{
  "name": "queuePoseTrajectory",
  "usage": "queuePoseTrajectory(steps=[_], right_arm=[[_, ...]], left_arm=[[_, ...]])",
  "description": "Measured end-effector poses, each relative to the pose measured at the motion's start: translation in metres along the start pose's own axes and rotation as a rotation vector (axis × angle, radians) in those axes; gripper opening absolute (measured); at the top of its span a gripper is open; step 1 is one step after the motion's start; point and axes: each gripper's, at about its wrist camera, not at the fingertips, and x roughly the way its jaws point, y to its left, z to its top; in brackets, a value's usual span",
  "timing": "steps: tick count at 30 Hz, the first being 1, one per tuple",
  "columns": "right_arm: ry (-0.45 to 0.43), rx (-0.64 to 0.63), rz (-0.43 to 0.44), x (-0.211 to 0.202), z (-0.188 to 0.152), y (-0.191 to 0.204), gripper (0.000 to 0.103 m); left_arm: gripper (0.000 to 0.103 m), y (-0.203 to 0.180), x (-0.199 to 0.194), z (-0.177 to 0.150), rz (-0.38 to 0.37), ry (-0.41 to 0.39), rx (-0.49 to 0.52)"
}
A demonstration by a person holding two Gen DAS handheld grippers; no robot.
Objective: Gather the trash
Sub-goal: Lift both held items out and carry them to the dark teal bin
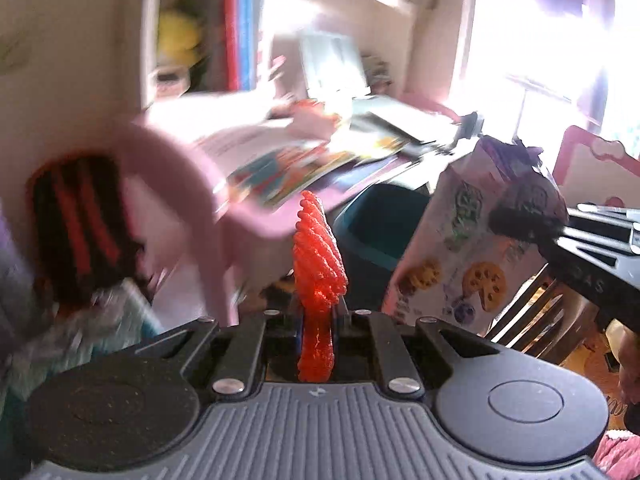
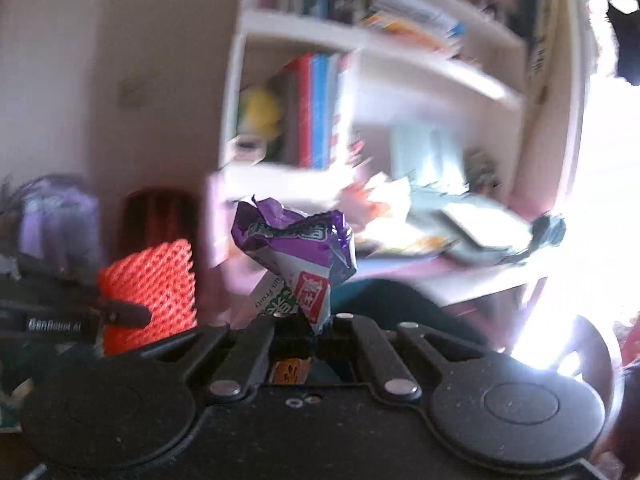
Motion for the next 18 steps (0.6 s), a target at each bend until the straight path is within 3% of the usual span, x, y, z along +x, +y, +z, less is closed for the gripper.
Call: queuePoseTrajectory(steps=[4, 8, 18], right_arm=[[-0.023, 0.019, -0.101, 0.011, 0.013, -0.034, 0.0], [0.019, 0.042, -0.152, 0.036, 0.01, -0.06, 0.0], [0.2, 0.082, -0.165, 0.099, -0.03, -0.082, 0.0]], left_arm=[[0.012, -0.035, 0.021, 0.035, -0.037, -0.032, 0.049], [0.012, -0.059, 0.049, 0.057, -0.084, -0.04, 0.054], [0.012, -0.084, 0.148, 0.051, -0.063, 0.095, 0.066]])
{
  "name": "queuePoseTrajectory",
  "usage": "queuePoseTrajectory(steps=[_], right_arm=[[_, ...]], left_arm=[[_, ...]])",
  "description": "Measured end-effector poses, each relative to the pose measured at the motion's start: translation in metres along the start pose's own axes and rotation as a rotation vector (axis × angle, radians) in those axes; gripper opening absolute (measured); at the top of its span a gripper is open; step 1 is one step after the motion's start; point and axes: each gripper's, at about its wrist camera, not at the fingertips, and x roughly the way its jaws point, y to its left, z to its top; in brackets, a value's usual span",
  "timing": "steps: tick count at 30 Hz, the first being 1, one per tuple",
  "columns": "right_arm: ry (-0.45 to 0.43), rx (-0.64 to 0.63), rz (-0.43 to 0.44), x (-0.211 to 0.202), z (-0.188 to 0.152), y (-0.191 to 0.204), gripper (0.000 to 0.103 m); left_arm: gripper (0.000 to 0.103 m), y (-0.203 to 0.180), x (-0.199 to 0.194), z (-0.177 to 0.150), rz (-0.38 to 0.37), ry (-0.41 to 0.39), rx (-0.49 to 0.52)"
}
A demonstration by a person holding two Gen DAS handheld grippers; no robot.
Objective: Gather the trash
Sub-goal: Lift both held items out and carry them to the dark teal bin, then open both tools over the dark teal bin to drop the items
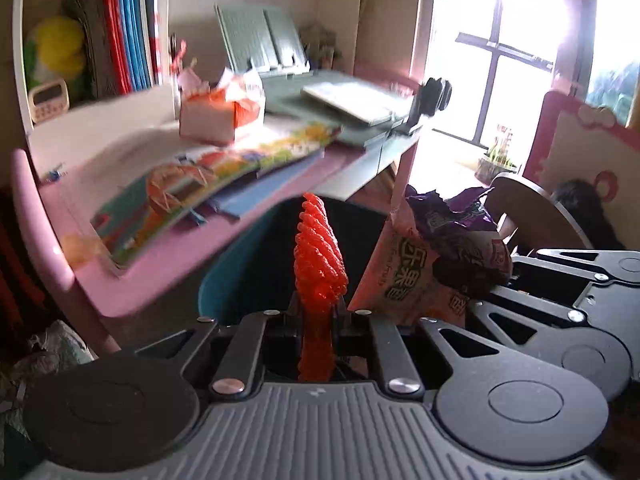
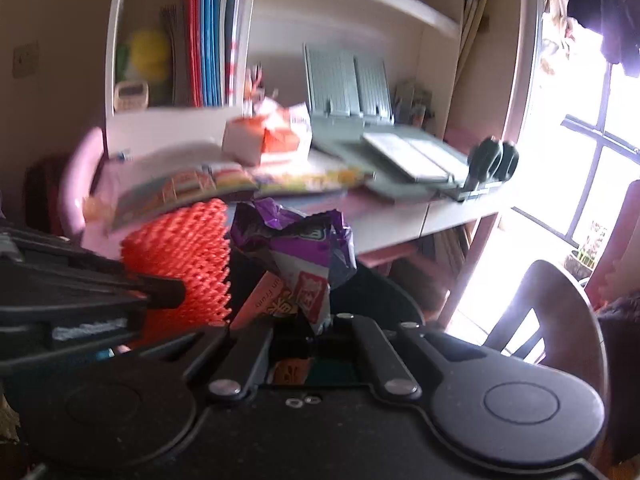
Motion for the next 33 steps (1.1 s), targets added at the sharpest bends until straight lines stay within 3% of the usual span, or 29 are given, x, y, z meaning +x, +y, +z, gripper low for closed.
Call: queuePoseTrajectory(steps=[10, 14, 16, 19, 21, 22, 33], right_arm=[[0.109, 0.012, 0.003, 0.026, -0.02, -0.001, 0.017], [0.133, 0.026, 0.016, 0.025, -0.026, -0.003, 0.031], [0.137, 0.026, 0.022, 0.023, -0.029, -0.004, 0.033], [0.131, 0.032, 0.017, 0.017, -0.031, -0.005, 0.036], [0.125, 0.045, 0.019, 0.012, -0.031, -0.007, 0.043], [0.118, 0.046, 0.023, 0.009, -0.032, -0.008, 0.05], [0.053, 0.041, 0.05, -0.035, -0.027, 0.0, 0.054]], left_arm=[[0.013, -0.002, 0.046, -0.012, 0.038, 0.09, 0.022], [0.013, -0.001, 0.049, -0.015, 0.029, 0.107, 0.013], [0.021, -0.001, 0.048, -0.016, 0.018, 0.111, 0.009], [0.044, -0.001, 0.043, -0.016, 0.017, 0.093, 0.003], [0.058, -0.001, 0.037, -0.016, 0.028, 0.07, 0.002], [0.059, -0.001, 0.034, -0.016, 0.028, 0.063, 0.003], [0.067, 0.007, -0.021, -0.02, 0.039, -0.004, -0.013]])
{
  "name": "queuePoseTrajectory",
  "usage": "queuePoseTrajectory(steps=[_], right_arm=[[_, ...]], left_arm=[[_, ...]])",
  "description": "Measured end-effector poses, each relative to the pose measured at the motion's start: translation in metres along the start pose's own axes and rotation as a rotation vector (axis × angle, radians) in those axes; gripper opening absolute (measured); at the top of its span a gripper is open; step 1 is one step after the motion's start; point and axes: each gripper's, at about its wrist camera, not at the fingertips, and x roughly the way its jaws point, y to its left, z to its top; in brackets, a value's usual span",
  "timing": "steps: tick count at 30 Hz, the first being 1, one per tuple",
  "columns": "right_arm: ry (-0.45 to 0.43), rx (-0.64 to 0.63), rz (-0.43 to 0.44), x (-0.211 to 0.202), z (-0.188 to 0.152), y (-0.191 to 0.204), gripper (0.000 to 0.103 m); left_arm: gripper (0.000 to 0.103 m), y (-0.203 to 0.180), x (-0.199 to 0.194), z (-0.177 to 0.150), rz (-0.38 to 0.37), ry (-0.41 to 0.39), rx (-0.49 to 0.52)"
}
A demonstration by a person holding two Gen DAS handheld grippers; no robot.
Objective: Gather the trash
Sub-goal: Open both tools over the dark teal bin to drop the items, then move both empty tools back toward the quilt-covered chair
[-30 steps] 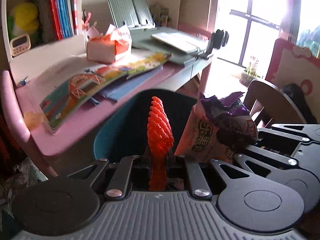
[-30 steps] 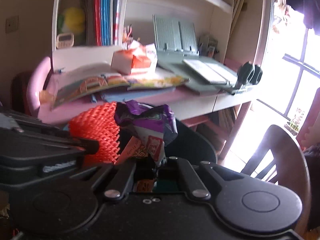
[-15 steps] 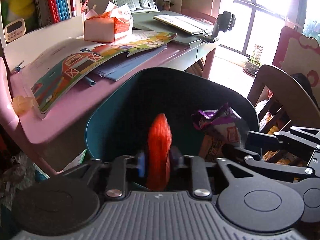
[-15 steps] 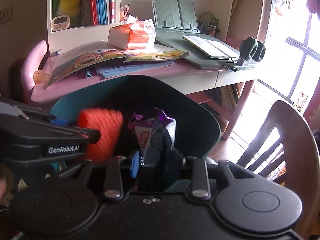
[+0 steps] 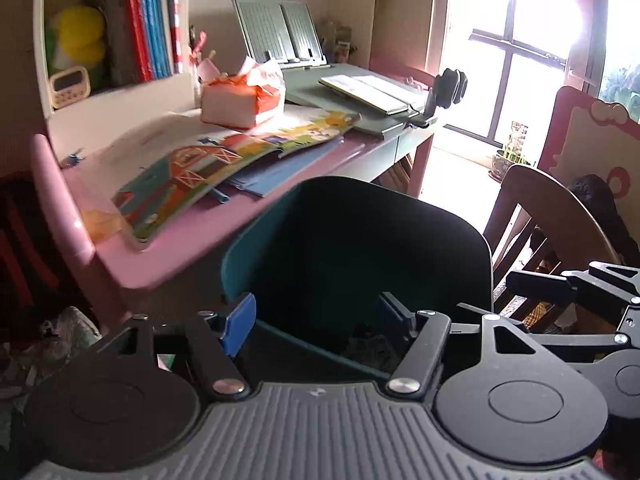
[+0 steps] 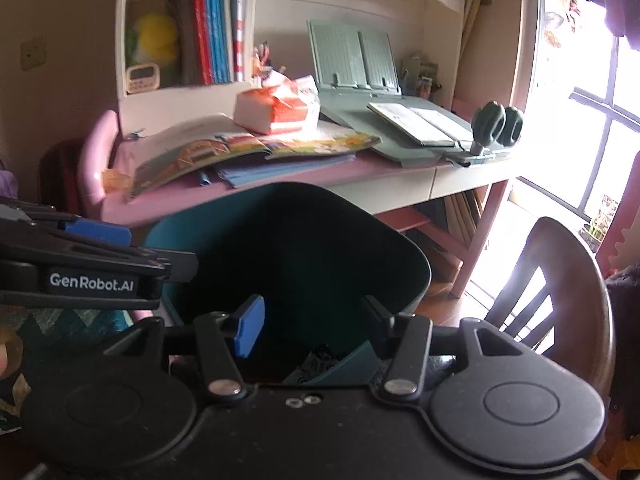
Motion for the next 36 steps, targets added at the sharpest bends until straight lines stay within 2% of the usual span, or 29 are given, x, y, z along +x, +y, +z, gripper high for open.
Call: queuePoseTrajectory(steps=[3, 10, 13, 21, 27, 34, 36], right_arm=[[-0.013, -0.006, 0.019, -0.015, -0.001, 0.009, 0.055], [-0.049, -0.017, 0.114, -0.052, -0.005, 0.037, 0.058], [-0.052, -0.014, 0.154, -0.063, -0.008, 0.052, 0.059], [-0.061, -0.045, 0.276, -0.084, -0.02, 0.11, 0.06], [-0.058, -0.071, 0.378, -0.09, -0.033, 0.162, 0.062], [-0.023, -0.111, 0.492, -0.076, -0.058, 0.228, 0.063], [-0.016, -0.117, 0.523, -0.072, -0.066, 0.244, 0.063]], left_arm=[[0.074, 0.008, -0.019, -0.007, 0.015, -0.012, -0.012], [0.075, 0.034, -0.068, -0.029, 0.057, -0.044, -0.031], [0.081, 0.048, -0.089, -0.041, 0.073, -0.059, -0.039], [0.082, 0.091, -0.14, -0.084, 0.113, -0.086, -0.074], [0.082, 0.13, -0.171, -0.122, 0.159, -0.08, -0.126], [0.085, 0.188, -0.198, -0.176, 0.24, -0.063, -0.21], [0.092, 0.205, -0.203, -0.193, 0.265, -0.055, -0.232]])
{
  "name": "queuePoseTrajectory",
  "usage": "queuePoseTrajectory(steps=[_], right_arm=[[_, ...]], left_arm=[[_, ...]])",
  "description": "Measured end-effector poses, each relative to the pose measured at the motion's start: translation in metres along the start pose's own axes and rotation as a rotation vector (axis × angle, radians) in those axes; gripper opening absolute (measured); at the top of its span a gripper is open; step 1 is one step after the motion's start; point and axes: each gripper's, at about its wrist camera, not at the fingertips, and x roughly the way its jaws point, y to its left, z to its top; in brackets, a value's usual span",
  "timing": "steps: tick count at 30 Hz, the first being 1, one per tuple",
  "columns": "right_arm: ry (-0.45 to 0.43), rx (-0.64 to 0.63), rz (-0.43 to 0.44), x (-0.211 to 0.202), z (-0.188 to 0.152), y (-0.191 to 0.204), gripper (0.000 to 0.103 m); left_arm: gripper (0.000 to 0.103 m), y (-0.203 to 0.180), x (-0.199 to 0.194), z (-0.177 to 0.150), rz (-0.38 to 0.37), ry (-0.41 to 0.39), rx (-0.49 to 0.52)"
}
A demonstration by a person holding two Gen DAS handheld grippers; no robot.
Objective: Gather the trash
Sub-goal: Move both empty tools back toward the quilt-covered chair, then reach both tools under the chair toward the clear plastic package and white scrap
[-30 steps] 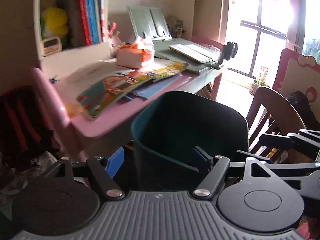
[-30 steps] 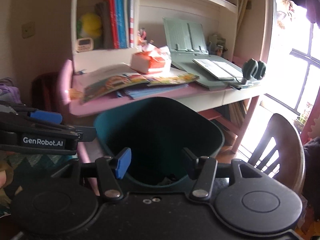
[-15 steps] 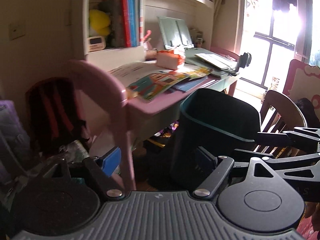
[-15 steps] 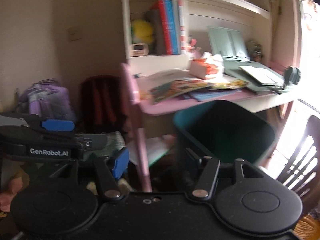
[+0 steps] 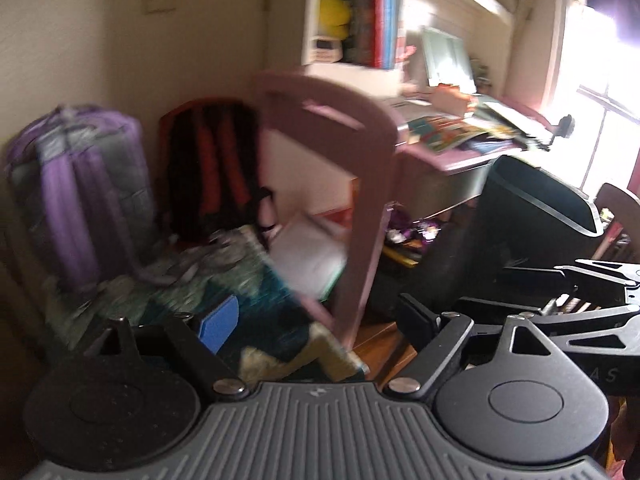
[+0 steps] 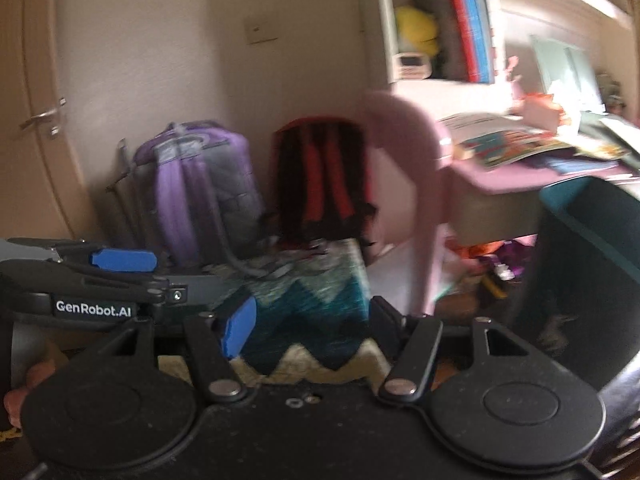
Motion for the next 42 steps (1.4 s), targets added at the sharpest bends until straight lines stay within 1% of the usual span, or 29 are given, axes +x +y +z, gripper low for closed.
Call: queuePoseTrajectory(steps=[2, 3, 6, 10, 13, 16, 19, 21, 26, 28, 31, 34, 36, 37, 39, 42], right_arm=[[0.016, 0.0, 0.037, 0.013, -0.007, 0.012, 0.063], [0.022, 0.0, 0.054, 0.02, -0.01, 0.018, 0.063], [0.047, -0.01, 0.083, 0.042, -0.02, 0.036, 0.063], [0.11, -0.014, 0.117, 0.078, -0.04, 0.054, 0.063], [0.149, -0.014, 0.13, 0.106, -0.056, 0.062, 0.063], [0.161, -0.02, 0.13, 0.134, -0.077, 0.069, 0.064], [0.195, 0.008, 0.123, 0.166, -0.101, 0.067, 0.064], [0.236, 0.036, 0.105, 0.191, -0.119, 0.063, 0.065], [0.341, 0.051, 0.034, 0.249, -0.165, 0.054, 0.066], [0.399, 0.042, 0.034, 0.273, -0.184, 0.051, 0.066], [0.466, 0.003, 0.004, 0.307, -0.212, 0.049, 0.066], [0.543, 0.015, 0.017, 0.341, -0.238, 0.043, 0.066], [0.558, -0.005, 0.027, 0.361, -0.253, 0.043, 0.066], [0.57, -0.022, 0.029, 0.371, -0.261, 0.045, 0.066], [0.613, -0.018, 0.038, 0.391, -0.275, 0.045, 0.066], [0.683, 0.003, 0.01, 0.423, -0.298, 0.044, 0.066]], left_arm=[[0.098, 0.02, 0.001, -0.013, 0.028, 0.013, -0.02], [0.1, 0.031, 0.003, -0.019, 0.036, 0.019, -0.036], [0.1, 0.062, 0.007, -0.039, 0.044, 0.048, -0.092], [0.102, 0.101, 0.018, -0.069, 0.076, 0.078, -0.16], [0.103, 0.129, 0.035, -0.092, 0.116, 0.11, -0.216], [0.103, 0.152, 0.054, -0.116, 0.148, 0.147, -0.258], [0.103, 0.17, 0.078, -0.143, 0.156, 0.173, -0.284], [0.103, 0.179, 0.099, -0.162, 0.16, 0.217, -0.31], [0.103, 0.195, 0.151, -0.209, 0.252, 0.297, -0.373], [0.103, 0.202, 0.168, -0.229, 0.278, 0.319, -0.406], [0.103, 0.217, 0.2, -0.259, 0.281, 0.362, -0.477], [0.103, 0.231, 0.235, -0.288, 0.301, 0.445, -0.543], [0.103, 0.24, 0.257, -0.307, 0.306, 0.496, -0.578], [0.103, 0.244, 0.267, -0.316, 0.31, 0.521, -0.586], [0.103, 0.25, 0.288, -0.336, 0.321, 0.575, -0.594], [0.103, 0.262, 0.314, -0.364, 0.333, 0.654, -0.631]])
